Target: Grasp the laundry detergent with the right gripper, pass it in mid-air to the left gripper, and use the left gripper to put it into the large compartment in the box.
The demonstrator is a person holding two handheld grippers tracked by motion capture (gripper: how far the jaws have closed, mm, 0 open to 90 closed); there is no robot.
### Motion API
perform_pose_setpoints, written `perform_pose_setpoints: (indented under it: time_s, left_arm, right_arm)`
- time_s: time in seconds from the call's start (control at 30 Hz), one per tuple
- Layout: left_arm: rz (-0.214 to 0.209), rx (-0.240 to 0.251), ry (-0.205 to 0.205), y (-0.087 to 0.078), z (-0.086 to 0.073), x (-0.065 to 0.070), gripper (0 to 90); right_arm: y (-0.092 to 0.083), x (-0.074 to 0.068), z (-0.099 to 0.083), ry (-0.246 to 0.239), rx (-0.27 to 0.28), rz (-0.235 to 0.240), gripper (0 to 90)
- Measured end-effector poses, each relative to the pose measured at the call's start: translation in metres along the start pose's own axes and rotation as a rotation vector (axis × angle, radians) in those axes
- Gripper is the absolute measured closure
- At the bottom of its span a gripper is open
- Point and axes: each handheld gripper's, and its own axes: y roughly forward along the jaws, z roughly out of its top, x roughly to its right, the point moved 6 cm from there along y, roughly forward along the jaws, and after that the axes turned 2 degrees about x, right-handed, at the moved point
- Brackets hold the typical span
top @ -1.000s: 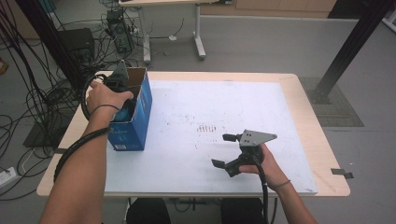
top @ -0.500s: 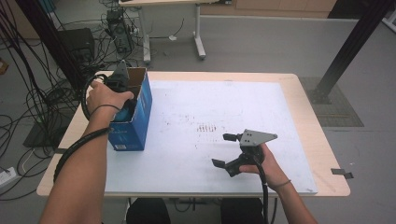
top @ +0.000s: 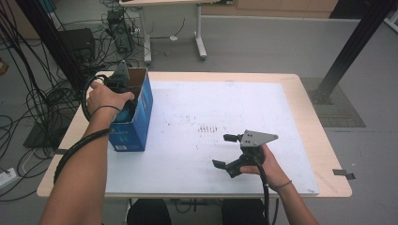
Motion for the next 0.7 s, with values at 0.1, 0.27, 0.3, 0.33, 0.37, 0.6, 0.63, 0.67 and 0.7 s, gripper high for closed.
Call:
perform_pose_setpoints:
  time_s: [0.1, 0.27, 0.3, 0.33, 0.37, 0.6, 0.63, 0.67, 0.7]
  left_arm:
    - [0.002, 0.003, 0.000, 0.0002, -0.0003, 0.0007, 39.3]
    - [0.001, 0.002, -0.001, 0.0000, -0.0004, 0.0003, 39.3]
    - [0.000, 0.002, -0.002, 0.0001, -0.0005, 0.0002, 39.3]
    - [0.001, 0.003, -0.001, 0.0001, -0.0005, 0.0004, 39.3]
    - [0.000, 0.003, -0.003, 0.0000, -0.0006, 0.0002, 39.3]
    - [0.000, 0.004, -0.004, 0.0002, -0.0005, 0.0004, 39.3]
    - [0.001, 0.003, -0.005, 0.0001, -0.0003, 0.0005, 39.3]
    - [0.001, 0.008, -0.007, 0.0005, -0.0008, 0.0012, 39.3]
    - [0.003, 0.007, -0.004, 0.0003, -0.0006, 0.0011, 39.3]
  right_arm:
    - [-0.0001, 0.0002, -0.0001, 0.000, 0.001, 0.000, 1.0]
    - [-0.0011, 0.0001, 0.0000, 0.000, -0.001, -0.004, 0.9]
    - [-0.0011, 0.0003, -0.0001, 0.000, 0.000, -0.003, 0.9]
    - [-0.0011, 0.0005, -0.0002, 0.000, 0.001, -0.002, 0.9]
    - [-0.0010, 0.0004, 0.0000, 0.000, 0.000, -0.003, 1.0]
    - [-0.0011, 0.0010, 0.0011, -0.004, 0.004, -0.002, 1.0]
    - [-0.0007, 0.0009, 0.0011, -0.004, 0.003, -0.003, 0.9]
    - [-0.0007, 0.0009, 0.0011, -0.003, 0.003, -0.002, 0.9]
    - [-0.0007, 0.0008, 0.0010, -0.004, 0.004, -0.002, 0.9]
